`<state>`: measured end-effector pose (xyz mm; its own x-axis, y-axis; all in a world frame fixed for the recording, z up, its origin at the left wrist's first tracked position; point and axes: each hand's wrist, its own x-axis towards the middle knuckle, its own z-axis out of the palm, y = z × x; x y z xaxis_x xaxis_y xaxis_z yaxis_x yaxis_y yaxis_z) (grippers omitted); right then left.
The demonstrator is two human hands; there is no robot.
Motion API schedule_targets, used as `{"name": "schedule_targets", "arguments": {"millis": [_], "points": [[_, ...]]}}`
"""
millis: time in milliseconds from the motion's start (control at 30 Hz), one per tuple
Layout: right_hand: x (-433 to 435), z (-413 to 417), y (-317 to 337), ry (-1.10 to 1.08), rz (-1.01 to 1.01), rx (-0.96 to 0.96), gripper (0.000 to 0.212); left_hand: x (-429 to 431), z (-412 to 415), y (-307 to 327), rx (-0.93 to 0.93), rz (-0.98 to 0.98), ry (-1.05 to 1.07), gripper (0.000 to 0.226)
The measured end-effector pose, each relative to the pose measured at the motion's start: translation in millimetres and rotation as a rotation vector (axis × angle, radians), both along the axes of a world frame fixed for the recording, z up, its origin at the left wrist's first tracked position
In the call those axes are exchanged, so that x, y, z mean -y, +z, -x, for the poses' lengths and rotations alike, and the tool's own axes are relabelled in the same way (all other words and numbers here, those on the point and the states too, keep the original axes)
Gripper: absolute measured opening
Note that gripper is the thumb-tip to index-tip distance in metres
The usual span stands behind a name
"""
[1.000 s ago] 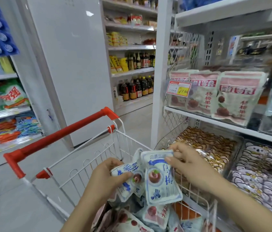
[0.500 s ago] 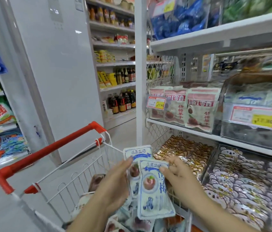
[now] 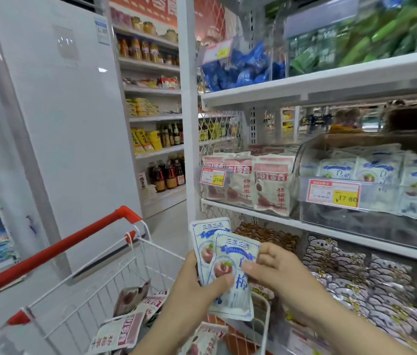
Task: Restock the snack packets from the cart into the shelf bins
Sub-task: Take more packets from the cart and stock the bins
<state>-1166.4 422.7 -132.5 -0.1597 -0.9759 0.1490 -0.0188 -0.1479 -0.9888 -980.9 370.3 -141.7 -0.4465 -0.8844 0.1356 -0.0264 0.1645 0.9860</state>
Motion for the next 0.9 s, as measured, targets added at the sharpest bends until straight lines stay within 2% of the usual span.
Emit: {"name": "schedule_targets", "arguments": {"millis": [133, 233, 300, 433, 500, 600, 667, 767, 900], "points": [[-5.8, 7.1, -0.8, -0.014, -0.065, -0.035, 0.031, -5.3, 12.0, 8.9, -0.040, 0.027, -0.015, 0.047], [-8.1, 13.9, 10.6, -0.035, -0.058, -0.036, 0.052, -10.8, 21.5, 20.0, -0.040, 0.104, -0.069, 0.049], [-12.8, 16.2, 20.3, -0.031, -0.021, -0.027, 0.055, -13.0, 26.3, 27.7, -0.046, 0.138, -0.092, 0.053], [-19.0, 21.9, 36.1, -0.052, 0.075, -0.098, 0.038, -14.8, 33.2, 36.0, -0.070, 0.164, -0.094, 0.053], [-20.4, 28.4, 41.7, 0.003, 0.103, -0.025, 0.040, -14.9, 33.7, 41.4, -0.102, 0.132, -0.109, 0.051], [-23.6, 34.1, 53.4, 0.067, 0.089, 0.114, 0.023, -15.2, 36.1, 50.5, -0.196, 0.002, -0.205, 0.045], [-25.5, 36.7, 59.5, 0.023, 0.098, 0.034, 0.020, -20.1, 37.6, 56.4, -0.239, -0.080, -0.267, 0.041], [-30.5, 34.8, 67.2, -0.051, 0.132, -0.221, 0.014, -22.5, 39.1, 58.0, -0.221, -0.078, -0.266, 0.041], [-32.9, 27.3, 68.6, -0.159, 0.159, -0.360, 0.027, -19.6, 41.4, 59.0, -0.202, -0.019, -0.195, 0.040]]}}
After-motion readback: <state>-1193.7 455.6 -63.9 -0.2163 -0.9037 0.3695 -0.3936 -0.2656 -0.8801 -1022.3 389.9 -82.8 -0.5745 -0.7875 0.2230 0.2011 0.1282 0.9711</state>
